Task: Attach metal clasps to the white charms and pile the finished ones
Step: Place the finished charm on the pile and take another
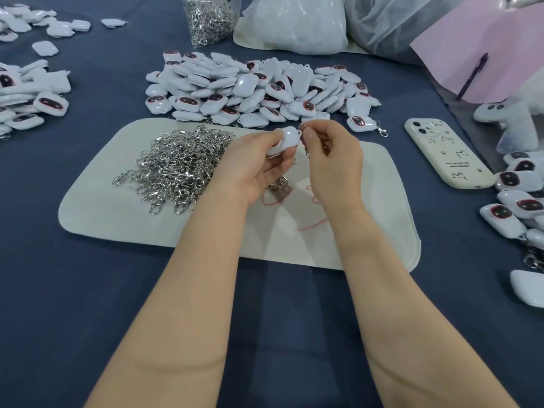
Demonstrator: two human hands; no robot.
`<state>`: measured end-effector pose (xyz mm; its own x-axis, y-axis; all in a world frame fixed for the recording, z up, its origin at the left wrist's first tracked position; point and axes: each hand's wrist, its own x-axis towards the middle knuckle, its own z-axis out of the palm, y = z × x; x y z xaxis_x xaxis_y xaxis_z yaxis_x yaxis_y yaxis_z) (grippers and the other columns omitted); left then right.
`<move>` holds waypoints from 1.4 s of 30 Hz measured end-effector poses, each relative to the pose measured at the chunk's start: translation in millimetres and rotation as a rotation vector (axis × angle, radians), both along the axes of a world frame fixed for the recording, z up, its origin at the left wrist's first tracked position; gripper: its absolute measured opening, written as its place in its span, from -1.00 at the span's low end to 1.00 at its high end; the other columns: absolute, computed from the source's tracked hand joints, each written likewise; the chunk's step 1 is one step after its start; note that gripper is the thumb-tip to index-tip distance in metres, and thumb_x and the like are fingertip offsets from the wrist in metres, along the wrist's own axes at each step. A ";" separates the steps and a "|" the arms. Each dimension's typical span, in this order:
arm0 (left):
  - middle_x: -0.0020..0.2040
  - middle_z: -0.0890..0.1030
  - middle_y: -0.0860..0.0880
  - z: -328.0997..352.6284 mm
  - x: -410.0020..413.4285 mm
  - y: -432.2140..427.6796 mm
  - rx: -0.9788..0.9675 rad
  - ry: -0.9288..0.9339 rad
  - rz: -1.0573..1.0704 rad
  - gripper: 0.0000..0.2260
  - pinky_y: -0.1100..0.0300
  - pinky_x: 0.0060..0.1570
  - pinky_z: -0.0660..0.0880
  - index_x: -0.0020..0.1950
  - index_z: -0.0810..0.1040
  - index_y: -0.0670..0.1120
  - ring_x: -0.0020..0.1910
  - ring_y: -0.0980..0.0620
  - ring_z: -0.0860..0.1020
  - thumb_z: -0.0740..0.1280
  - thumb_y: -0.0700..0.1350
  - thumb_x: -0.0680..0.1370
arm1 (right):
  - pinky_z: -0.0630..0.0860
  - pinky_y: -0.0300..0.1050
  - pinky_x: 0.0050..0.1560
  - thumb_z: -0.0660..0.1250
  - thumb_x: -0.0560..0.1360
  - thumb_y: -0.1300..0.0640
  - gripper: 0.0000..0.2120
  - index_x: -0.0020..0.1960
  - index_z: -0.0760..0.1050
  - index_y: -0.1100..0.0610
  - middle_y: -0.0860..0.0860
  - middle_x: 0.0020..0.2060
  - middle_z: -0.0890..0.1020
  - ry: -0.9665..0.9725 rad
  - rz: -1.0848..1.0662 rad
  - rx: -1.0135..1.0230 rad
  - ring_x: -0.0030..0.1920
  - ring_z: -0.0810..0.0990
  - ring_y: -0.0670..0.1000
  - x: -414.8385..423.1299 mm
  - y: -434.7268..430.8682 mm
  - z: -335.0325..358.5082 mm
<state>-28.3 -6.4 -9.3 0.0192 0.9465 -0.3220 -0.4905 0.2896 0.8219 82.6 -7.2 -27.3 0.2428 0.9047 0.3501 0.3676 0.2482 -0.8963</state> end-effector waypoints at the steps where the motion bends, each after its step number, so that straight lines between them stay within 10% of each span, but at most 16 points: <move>1: -0.22 0.58 -0.10 -0.1 0.9 -0.1 0.028 0.059 0.020 -0.91 0.32 -0.46 0.52 0.08 0.46 -0.18 -0.46 0.12 0.58 0.27 -0.23 0.58 | 0.46 -0.32 -0.04 0.26 0.55 0.24 -0.88 0.01 0.57 0.16 -0.06 -0.17 0.61 -0.038 -0.011 0.006 -0.13 0.56 -0.09 0.3 0.6 -1.0; 17: -0.07 0.58 0.03 -8.6 0.5 3.6 0.544 0.945 0.081 -0.78 0.18 -0.07 0.48 0.15 0.53 0.01 -0.23 0.05 0.49 0.32 -0.18 0.52 | 0.38 -0.04 0.03 0.18 0.56 0.25 -0.80 0.07 0.56 0.23 0.16 -0.04 0.61 -0.489 0.029 -0.044 0.00 0.53 0.14 5.0 5.5 -5.8; 27: -0.24 0.57 -0.10 -2.9 0.5 2.0 0.107 0.179 0.069 -0.91 0.34 -0.37 0.55 -0.10 0.51 -0.19 -0.48 0.17 0.56 0.26 -0.23 0.59 | 0.37 -0.49 -0.12 0.26 0.52 0.26 -0.86 0.06 0.53 0.17 -0.05 -0.10 0.58 -0.150 0.057 -0.079 -0.15 0.49 -0.17 -0.2 3.8 -4.5; 36: -0.24 0.59 -0.15 -2.3 -3.0 1.8 -0.009 -0.014 0.052 -0.93 0.37 -0.48 0.50 -0.09 0.48 -0.21 -0.47 0.16 0.59 0.30 -0.21 0.57 | 0.54 -0.13 0.02 0.26 0.54 0.25 -0.89 -0.07 0.47 0.06 -0.10 -0.23 0.59 0.073 0.068 -0.023 -0.08 0.61 -0.01 -2.4 1.2 -1.6; 42: -0.19 0.57 -0.13 -2.2 -2.0 1.6 -0.010 -0.005 0.044 -0.93 0.35 -0.47 0.50 0.02 0.48 -0.20 -0.49 0.17 0.56 0.28 -0.21 0.58 | 0.47 -0.31 -0.11 0.25 0.56 0.21 -0.89 -0.11 0.46 0.05 -0.17 -0.31 0.54 -0.010 0.035 0.009 -0.19 0.56 -0.09 -0.9 1.2 -3.9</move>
<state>-30.3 -4.8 -11.5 -0.0210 0.9432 -0.3316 -0.5073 0.2757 0.8164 81.6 -6.1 -31.2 0.2073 0.9095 0.3603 0.3671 0.2690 -0.8904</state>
